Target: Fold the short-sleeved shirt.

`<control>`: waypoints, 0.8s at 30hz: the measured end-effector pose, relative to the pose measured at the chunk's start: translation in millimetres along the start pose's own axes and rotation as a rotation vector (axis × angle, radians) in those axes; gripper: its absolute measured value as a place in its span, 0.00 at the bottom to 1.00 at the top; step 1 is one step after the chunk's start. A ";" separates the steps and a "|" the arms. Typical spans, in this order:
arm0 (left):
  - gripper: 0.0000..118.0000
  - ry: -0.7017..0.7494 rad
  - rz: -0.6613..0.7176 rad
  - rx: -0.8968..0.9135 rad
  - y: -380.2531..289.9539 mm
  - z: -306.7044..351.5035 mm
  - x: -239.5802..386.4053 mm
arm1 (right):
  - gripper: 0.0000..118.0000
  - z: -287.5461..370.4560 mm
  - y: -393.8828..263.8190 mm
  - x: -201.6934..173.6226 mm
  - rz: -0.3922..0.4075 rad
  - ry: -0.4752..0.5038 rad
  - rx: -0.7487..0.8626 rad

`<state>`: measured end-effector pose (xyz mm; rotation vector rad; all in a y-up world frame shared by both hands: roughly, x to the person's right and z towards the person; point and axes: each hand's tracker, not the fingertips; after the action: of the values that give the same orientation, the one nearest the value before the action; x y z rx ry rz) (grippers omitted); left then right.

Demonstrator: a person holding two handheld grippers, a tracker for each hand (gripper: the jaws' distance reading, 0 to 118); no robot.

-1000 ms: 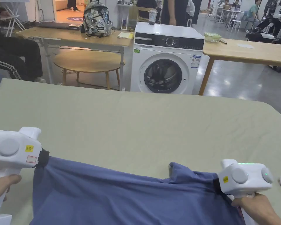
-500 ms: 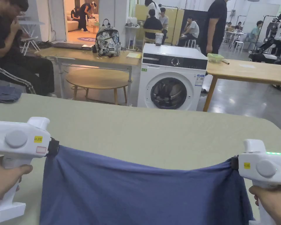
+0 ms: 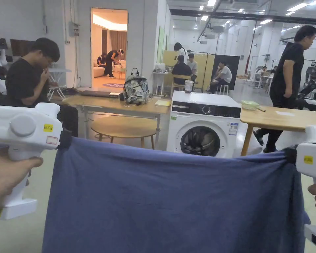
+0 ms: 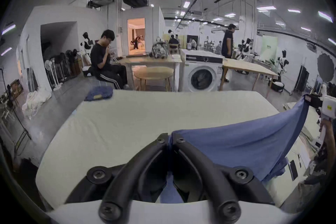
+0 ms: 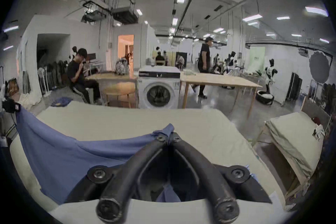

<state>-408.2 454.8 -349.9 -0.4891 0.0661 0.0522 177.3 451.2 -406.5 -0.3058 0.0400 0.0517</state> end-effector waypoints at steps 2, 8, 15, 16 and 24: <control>0.00 -0.003 0.017 0.035 18.8 9.5 3.2 | 0.00 -4.3 16.6 -2.2 0.007 -0.018 0.033; 0.00 0.031 -0.007 0.095 64.4 7.5 5.1 | 0.00 -22.1 58.5 -11.3 0.001 -0.028 0.100; 0.00 0.061 -0.001 0.151 112.4 -11.0 1.4 | 0.00 -51.7 108.7 -17.3 0.012 -0.086 0.172; 0.00 0.060 0.002 0.153 121.5 -13.3 1.3 | 0.00 -56.6 118.5 -17.2 0.014 -0.084 0.181; 0.00 0.093 0.008 0.250 179.4 -24.9 4.8 | 0.00 -74.5 181.6 -19.7 0.045 -0.124 0.287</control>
<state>-416.5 601.4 -456.1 -0.2412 0.1634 0.0290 144.9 600.7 -530.9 -0.0139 -0.0681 0.1085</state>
